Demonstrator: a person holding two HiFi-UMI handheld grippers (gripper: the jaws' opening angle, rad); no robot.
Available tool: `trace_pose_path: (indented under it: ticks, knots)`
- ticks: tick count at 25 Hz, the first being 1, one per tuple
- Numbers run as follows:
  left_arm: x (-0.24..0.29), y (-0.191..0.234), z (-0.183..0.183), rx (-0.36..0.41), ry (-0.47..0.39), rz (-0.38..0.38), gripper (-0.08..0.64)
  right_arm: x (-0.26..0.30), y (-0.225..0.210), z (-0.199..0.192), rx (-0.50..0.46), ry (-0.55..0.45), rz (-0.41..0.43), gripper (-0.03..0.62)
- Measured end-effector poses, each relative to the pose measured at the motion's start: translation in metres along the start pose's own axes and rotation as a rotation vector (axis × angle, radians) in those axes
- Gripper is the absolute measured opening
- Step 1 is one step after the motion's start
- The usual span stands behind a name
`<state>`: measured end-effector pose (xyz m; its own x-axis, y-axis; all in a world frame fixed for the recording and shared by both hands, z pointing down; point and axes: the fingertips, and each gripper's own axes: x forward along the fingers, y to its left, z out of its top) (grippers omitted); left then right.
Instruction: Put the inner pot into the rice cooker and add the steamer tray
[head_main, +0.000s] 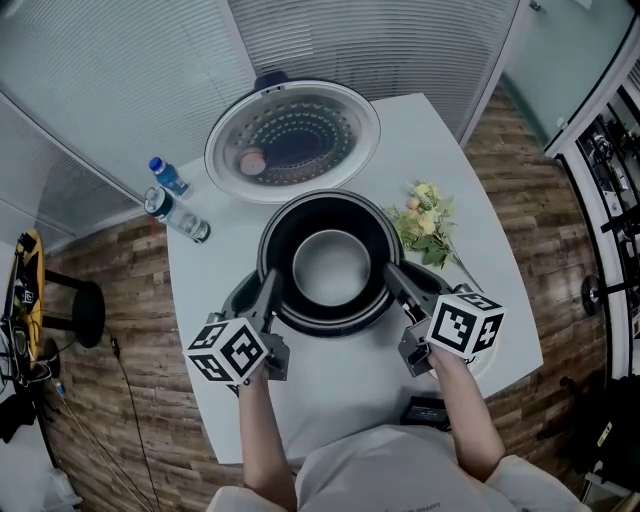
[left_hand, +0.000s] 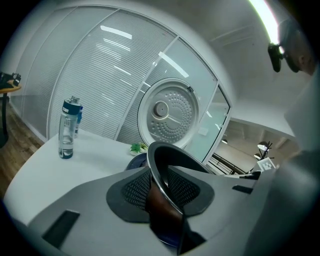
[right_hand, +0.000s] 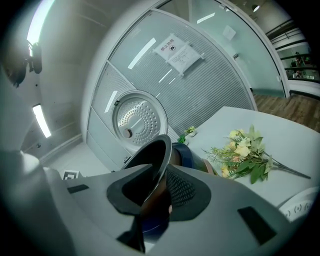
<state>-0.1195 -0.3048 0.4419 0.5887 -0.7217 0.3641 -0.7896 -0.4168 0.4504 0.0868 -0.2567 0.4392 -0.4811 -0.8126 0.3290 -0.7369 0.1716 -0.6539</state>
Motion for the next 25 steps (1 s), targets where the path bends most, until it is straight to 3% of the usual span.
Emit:
trace_pose_path:
  ticks: [4, 11, 25]
  knots:
    - [0.003, 0.002, -0.005, 0.055, 0.035, 0.032, 0.104, 0.002, -0.004, -0.004, -0.017, 0.019, -0.027, 0.095]
    - [0.007, 0.009, -0.013, 0.075, 0.067, 0.058, 0.110, 0.008, -0.006, -0.007, -0.113, 0.060, -0.066, 0.107]
    - [0.011, 0.014, -0.022, 0.134, 0.102, 0.110, 0.120, 0.012, -0.010, -0.013, -0.213, 0.096, -0.108, 0.118]
